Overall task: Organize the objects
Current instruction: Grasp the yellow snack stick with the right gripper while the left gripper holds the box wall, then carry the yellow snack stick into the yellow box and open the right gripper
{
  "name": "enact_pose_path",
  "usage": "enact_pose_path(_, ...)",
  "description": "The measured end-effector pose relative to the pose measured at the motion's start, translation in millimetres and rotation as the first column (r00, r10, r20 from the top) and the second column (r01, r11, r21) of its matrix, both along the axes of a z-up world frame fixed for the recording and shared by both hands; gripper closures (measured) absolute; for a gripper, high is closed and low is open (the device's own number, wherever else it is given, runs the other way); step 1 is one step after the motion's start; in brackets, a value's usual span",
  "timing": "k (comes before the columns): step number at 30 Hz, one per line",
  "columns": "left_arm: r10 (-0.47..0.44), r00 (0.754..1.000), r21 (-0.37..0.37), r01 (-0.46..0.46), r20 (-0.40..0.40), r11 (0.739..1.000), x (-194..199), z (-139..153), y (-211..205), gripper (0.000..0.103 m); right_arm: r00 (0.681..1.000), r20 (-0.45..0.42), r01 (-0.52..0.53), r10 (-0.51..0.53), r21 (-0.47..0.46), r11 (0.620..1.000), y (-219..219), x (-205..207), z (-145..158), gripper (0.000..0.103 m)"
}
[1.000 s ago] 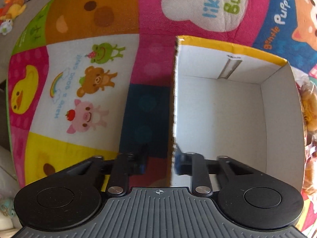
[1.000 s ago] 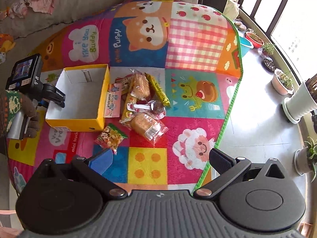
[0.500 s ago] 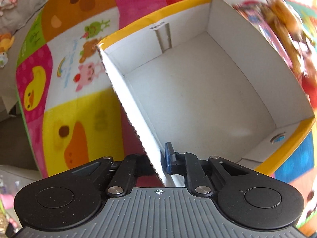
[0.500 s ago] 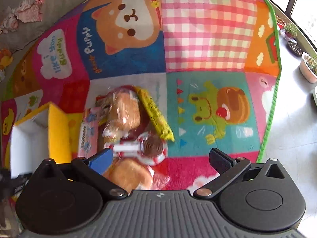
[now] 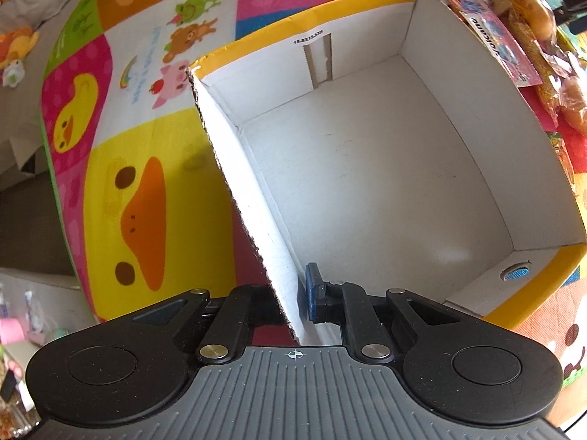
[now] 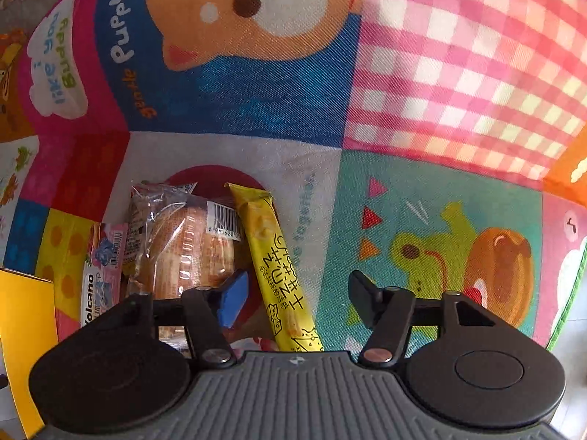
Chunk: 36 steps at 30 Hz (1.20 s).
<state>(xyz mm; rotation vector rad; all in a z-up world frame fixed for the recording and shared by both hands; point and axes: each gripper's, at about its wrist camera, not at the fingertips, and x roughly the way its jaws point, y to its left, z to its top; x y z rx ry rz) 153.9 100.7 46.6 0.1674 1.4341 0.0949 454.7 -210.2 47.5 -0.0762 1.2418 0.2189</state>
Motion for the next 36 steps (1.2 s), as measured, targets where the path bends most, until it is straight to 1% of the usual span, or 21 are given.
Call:
enact_pose_path(2, -0.015, 1.000, 0.004, 0.015, -0.001, 1.000, -2.8, 1.0, -2.9, 0.091, 1.000, 0.007, 0.005, -0.005, 0.007, 1.000, -3.9, -4.2, 0.8, 0.044)
enact_pose_path(3, -0.020, 1.000, 0.005, 0.020, 0.000, 1.000, -3.4, 1.2, -3.0, 0.091, 1.000, 0.009, -0.009, 0.009, 0.001, 1.000, -3.1, -5.8, 0.4, 0.044)
enact_pose_path(6, -0.013, 1.000, 0.006, 0.013, 0.002, 1.000, -4.7, 3.1, -4.2, 0.091, 0.993, 0.045, -0.103, 0.107, -0.082, 0.991, 11.0, -5.2, -2.6, 0.044)
enact_pose_path(8, -0.014, 1.000, 0.008, 0.014, -0.001, 1.000, -5.0, 3.5, -5.5, 0.091, 0.988, 0.060, -0.137, 0.145, -0.121, 0.983, 22.0, 0.0, -5.2, 0.049)
enact_pose_path(10, -0.024, 1.000, 0.012, 0.024, -0.004, 1.000, -5.1, 2.9, -6.3, 0.091, 0.986, 0.053, -0.152, 0.160, -0.129, 0.980, 30.2, 3.4, -7.9, 0.065)
enact_pose_path(11, -0.023, 1.000, 0.013, 0.023, -0.006, 1.000, -5.0, 2.4, -6.2, 0.091, 0.985, 0.045, -0.158, 0.165, -0.129, 0.979, 34.7, 3.0, -9.3, 0.069)
enact_pose_path(12, -0.021, 1.000, 0.012, 0.021, -0.008, 1.000, -4.4, 2.1, -6.0, 0.091, 0.985, 0.039, -0.162, 0.169, -0.133, 0.978, 37.5, -0.5, -9.7, 0.078)
enact_pose_path(14, -0.017, 1.000, 0.011, 0.018, -0.009, 1.000, -2.4, 2.5, -5.3, 0.091, 0.982, 0.045, -0.173, 0.181, -0.153, 0.973, 39.8, -15.6, -7.1, 0.080)
enact_pose_path(17, -0.024, 1.000, -0.004, 0.024, -0.001, 1.000, 4.4, 4.0, -4.4, 0.091, 0.983, 0.030, -0.176, 0.181, -0.132, 0.976, 30.2, -44.3, 5.6, 0.082)
enact_pose_path(20, -0.054, 0.998, -0.019, 0.054, 0.011, 0.998, 14.1, 2.8, -5.4, 0.092, 0.992, 0.005, -0.123, 0.124, -0.080, 0.989, 12.6, -75.7, 27.4, 0.082)
enact_pose_path(22, -0.075, 0.997, -0.031, 0.075, 0.019, 0.997, 21.4, 1.2, -6.7, 0.092, 0.998, -0.007, -0.067, 0.067, -0.043, 0.997, 1.2, -101.8, 45.2, 0.082)
enact_pose_path(24, -0.105, 0.994, -0.043, 0.107, 0.034, 0.993, 27.2, 1.2, -8.7, 0.092, 0.999, -0.036, 0.021, -0.020, 0.013, 1.000, -8.4, -124.9, 64.1, 0.082)
enact_pose_path(27, -0.160, 0.985, -0.076, 0.165, 0.060, 0.983, 32.2, 3.8, -8.7, 0.093, 0.987, -0.069, 0.150, -0.144, 0.084, 0.985, -13.5, -158.2, 93.6, 0.082)
enact_pose_path(29, -0.174, 0.982, -0.106, 0.181, 0.070, 0.978, 32.8, 6.2, -3.2, 0.093, 0.970, -0.089, 0.234, -0.224, 0.120, 0.965, -7.0, -184.3, 120.7, 0.082)
enact_pose_path(31, -0.164, 0.984, -0.137, 0.172, 0.072, 0.975, 32.3, 6.8, 6.5, 0.093, 0.957, -0.105, 0.286, -0.271, 0.167, 0.944, 3.7, -210.4, 144.4, 0.082)
enact_pose_path(32, -0.155, 0.986, -0.146, 0.163, 0.068, 0.976, 31.8, 6.5, 10.6, 0.093, 0.952, -0.109, 0.300, -0.285, 0.176, 0.937, 12.3, -223.0, 154.7, 0.082)
enact_pose_path(34, -0.125, 0.991, -0.181, 0.133, 0.056, 0.975, 33.1, 6.8, 19.2, 0.093, 0.951, -0.102, 0.307, -0.293, 0.168, 0.937, 34.0, -242.9, 170.6, 0.082)
enact_pose_path(36, -0.103, 0.993, -0.224, 0.114, 0.063, 0.968, 34.0, 6.9, 27.2, 0.093, 0.949, -0.103, 0.310, -0.297, 0.160, 0.937, 55.7, -258.1, 183.1, 0.082)
